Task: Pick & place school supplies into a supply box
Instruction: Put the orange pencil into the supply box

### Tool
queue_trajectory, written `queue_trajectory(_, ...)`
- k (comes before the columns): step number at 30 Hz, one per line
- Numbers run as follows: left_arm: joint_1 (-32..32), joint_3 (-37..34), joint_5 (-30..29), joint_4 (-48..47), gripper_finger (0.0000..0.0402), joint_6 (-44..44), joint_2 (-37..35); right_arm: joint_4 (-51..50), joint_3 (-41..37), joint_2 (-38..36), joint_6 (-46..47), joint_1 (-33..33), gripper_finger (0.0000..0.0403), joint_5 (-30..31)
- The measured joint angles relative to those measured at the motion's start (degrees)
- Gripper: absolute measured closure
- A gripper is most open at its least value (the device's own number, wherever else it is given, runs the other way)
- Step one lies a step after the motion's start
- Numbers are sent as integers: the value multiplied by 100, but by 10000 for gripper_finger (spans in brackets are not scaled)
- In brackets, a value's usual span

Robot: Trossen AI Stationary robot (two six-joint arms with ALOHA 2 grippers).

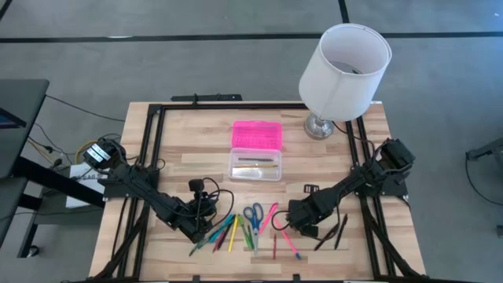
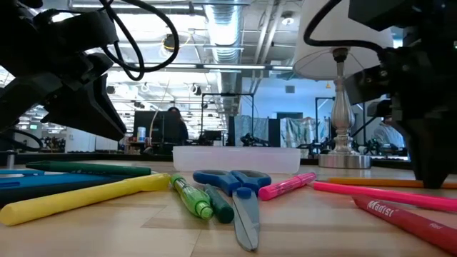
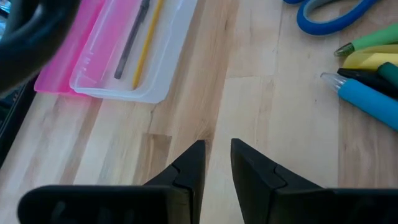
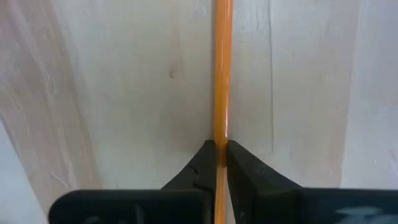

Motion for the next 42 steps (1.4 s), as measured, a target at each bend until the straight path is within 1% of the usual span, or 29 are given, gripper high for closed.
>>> queue_trajectory(3,2,0,0,-2,330,0,0,70,-21,-2,-79,9,386,-4)
queue_trajectory(9,2,0,0,-2,330,0,0,106,-29,-2,-152,-5,354,-21)
queue_trajectory(12,1,0,-1,-2,330,0,0,109,-29,-2,-199,-11,348,-22)
queue_trajectory(15,0,0,-2,-2,330,0,0,126,-31,-2,-305,-11,357,-32)
queue_trajectory(18,1,0,0,-2,330,-1,0,130,-32,-2,-432,-3,386,-42)
queue_trajectory(20,1,-1,-1,-2,330,0,0,111,-29,-2,-554,32,395,-17)
queue_trajectory(23,2,0,-2,-4,330,-2,0,103,-29,-2,-595,84,390,56)
queue_trajectory(27,1,0,-2,-4,330,2,0,55,-29,-4,-607,153,398,149)
queue_trajectory(35,0,0,-4,-4,330,24,0,-57,-2,-17,-625,272,400,305)
queue_trajectory(42,0,0,-9,-4,330,33,0,-928,336,52,-773,372,402,713)
